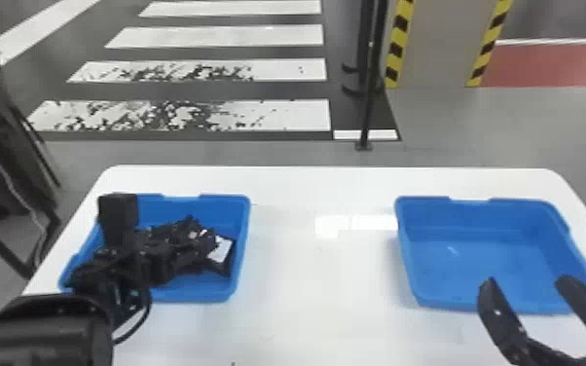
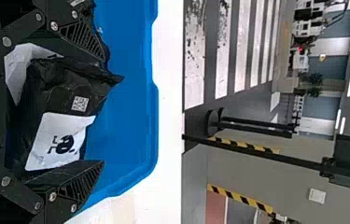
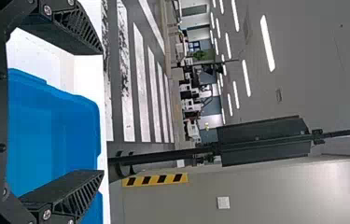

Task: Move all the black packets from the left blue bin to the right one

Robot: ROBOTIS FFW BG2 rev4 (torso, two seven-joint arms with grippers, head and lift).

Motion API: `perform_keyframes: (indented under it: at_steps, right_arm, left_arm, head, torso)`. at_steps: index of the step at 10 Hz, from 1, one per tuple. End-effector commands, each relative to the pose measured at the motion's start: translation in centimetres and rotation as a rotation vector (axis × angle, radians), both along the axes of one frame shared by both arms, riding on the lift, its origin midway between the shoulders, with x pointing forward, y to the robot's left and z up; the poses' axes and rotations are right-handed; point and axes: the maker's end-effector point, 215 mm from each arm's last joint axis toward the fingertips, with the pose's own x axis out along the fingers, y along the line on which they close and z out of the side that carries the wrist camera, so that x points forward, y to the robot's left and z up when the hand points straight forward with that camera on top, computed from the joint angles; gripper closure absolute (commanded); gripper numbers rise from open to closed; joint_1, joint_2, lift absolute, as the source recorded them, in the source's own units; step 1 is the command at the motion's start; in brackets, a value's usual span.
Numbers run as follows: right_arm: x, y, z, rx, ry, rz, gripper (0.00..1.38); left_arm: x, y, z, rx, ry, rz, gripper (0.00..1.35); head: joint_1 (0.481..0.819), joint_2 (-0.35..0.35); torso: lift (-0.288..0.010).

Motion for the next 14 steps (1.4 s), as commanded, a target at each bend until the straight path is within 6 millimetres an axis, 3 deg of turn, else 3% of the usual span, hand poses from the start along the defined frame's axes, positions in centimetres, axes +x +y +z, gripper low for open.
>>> perform_keyframes:
  at_steps: [1, 2, 3, 5, 6, 7, 9, 12, 14]
  right_arm:
    - [0.0, 0.0, 0.0, 0.005, 0.001, -0.001, 0.12]
    - [0.0, -0.1, -0.2, 0.007, 0.003, -0.001, 0.12]
    - [0.0, -0.1, -0.1, 0.009, 0.003, -0.002, 0.12]
    - [0.0, -0.1, -0.3, 0.015, 0.005, -0.003, 0.12]
    - [0.0, -0.1, -0.4, 0.019, 0.007, -0.004, 0.12]
    - [-0.1, -0.2, -0.5, 0.023, 0.01, -0.005, 0.12]
    - [-0.1, -0.2, -0.5, 0.029, 0.012, -0.005, 0.12]
    - [-0.1, -0.2, -0.3, 0.033, 0.007, -0.005, 0.12]
    - [0.1, 0.5, 0.2, 0.066, -0.006, 0.021, 0.12]
  left_arm:
    - [-0.2, -0.2, -1.2, 0.0, 0.043, -0.001, 0.28]
    - [0.0, -0.4, -1.4, 0.004, 0.05, -0.011, 0.32]
    - [-0.2, -0.5, -1.7, -0.003, 0.069, -0.012, 0.46]
    - [-1.1, -0.2, -3.2, 0.003, 0.136, -0.012, 0.81]
    - [-1.1, 0.1, -3.3, 0.037, 0.144, -0.023, 1.05]
    - [-1.2, 0.3, -3.4, 0.051, 0.139, -0.022, 1.2]
    - [-1.3, 0.9, -2.5, 0.076, 0.108, -0.022, 1.2]
    - [-2.8, 2.2, 3.7, 0.085, -0.027, -0.007, 1.2]
    - [-4.7, -0.1, 7.8, 0.002, -0.117, -0.058, 1.2]
  head:
    - [0.695, 0.05]
    - [0.695, 0.048]
    - [0.695, 0.046]
    - [0.695, 0.043]
    - [0.695, 0.044]
    - [0.695, 0.045]
    - [0.695, 0.052]
    - [0.695, 0.07]
    - [0.695, 0.075]
  torso:
    - [-0.14]
    - [-0.14]
    - [-0.14]
    - [-0.14]
    - [-0.14]
    - [-0.14]
    - [-0.14]
    - [-0.14]
    - [-0.14]
